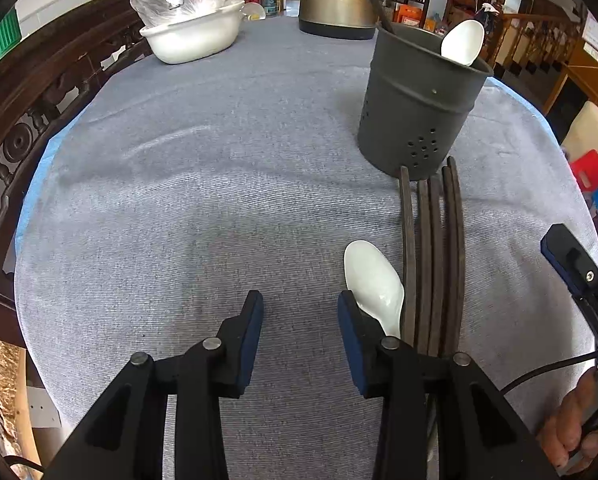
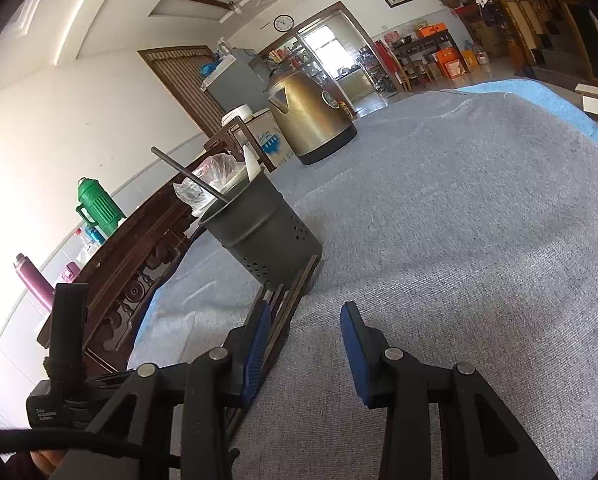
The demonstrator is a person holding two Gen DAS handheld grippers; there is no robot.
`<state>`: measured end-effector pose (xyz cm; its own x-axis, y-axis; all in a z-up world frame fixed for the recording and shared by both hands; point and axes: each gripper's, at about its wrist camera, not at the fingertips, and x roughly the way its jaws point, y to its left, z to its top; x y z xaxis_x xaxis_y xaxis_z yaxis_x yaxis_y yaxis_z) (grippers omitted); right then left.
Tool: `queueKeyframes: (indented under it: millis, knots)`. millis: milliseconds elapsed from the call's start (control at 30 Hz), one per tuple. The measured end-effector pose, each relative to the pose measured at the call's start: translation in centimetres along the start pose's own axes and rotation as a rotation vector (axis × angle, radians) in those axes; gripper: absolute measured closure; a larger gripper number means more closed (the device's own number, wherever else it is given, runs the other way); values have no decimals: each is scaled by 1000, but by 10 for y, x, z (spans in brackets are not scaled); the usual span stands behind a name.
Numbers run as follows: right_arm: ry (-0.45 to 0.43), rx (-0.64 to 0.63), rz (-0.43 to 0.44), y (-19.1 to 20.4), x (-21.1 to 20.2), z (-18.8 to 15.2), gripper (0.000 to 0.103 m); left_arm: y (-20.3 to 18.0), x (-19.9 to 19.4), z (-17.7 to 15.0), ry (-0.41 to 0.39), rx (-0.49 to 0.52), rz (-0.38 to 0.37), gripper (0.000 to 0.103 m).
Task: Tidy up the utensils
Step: 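Move the open left tool to the second white spoon and close on it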
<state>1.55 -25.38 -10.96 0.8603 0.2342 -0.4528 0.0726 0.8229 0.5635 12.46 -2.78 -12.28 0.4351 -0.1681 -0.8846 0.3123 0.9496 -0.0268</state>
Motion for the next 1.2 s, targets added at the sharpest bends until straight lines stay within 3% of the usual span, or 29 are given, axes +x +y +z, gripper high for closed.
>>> queueKeyframes:
  millis: [367,533,800,900,1200]
  knots:
    - [-14,39,10,-7,-2,1,63,-30,-12,1,-21,83,10,58]
    - [-15,48,10,-10,-3,2,63,-46,-7,0,23,104,-5,57]
    - [-19,59,9,-13,-4,3,63,-29,8,4,27,86,-26,56]
    - [-18,61,7,-13,-4,3,63,-24,10,13,8,82,-25,67]
    - [-11,69,2,-14,-4,3,63,-1,12,14,-30,92,-43,68]
